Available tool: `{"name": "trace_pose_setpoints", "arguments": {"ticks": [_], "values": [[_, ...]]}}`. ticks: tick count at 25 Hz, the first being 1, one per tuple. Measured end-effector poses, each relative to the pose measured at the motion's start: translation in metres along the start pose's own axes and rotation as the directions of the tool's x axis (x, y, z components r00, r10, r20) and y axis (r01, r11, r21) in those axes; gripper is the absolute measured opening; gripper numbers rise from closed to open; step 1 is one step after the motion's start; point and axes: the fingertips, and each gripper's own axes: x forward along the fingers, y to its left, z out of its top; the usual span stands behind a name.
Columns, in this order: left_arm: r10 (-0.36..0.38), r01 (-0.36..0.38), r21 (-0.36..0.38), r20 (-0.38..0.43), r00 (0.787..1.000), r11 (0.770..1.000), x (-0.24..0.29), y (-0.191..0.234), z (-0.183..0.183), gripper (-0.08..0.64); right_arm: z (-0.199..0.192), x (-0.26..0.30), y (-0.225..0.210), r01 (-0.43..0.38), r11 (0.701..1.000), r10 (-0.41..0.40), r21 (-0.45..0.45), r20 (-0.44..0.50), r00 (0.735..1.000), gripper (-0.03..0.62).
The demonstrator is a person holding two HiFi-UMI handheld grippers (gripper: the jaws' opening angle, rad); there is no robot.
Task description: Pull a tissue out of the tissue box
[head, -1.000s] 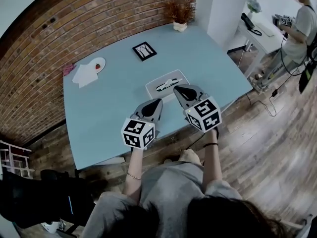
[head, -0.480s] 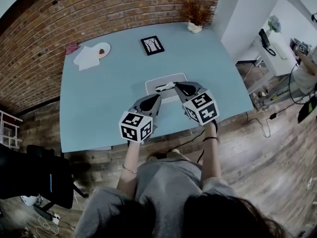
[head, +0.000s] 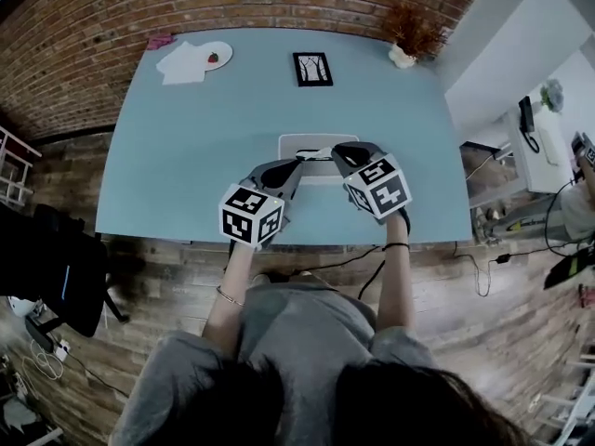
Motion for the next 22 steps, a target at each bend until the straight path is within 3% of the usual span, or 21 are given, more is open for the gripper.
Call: {"name": "trace_pose_setpoints", "arguments": {"ticks": [7,10,22], "values": [[0.035,-0.036,-0.032,-0.015,0.999,0.999,0.013,0.0,-0.011,0.003,-0.013,0.018,-0.006,-0.079,0.994,0.072,-0.076,-0.083,0.994,0.003],[0.049,-0.05,-0.047,-0.024,0.999,0.998,0.019,-0.003,-0.018,0.003,-0.023,0.026,-0.008,-0.115,0.99,0.104,-0.085,-0.12,0.987,0.046],[0.139,-0.141,-0.111,-0.029,0.99,0.984,0.027,0.0,-0.039,0.003,-0.042,0.048,-0.009,-0.215,0.97,0.192,-0.11,-0.191,0.963,0.114]]}}
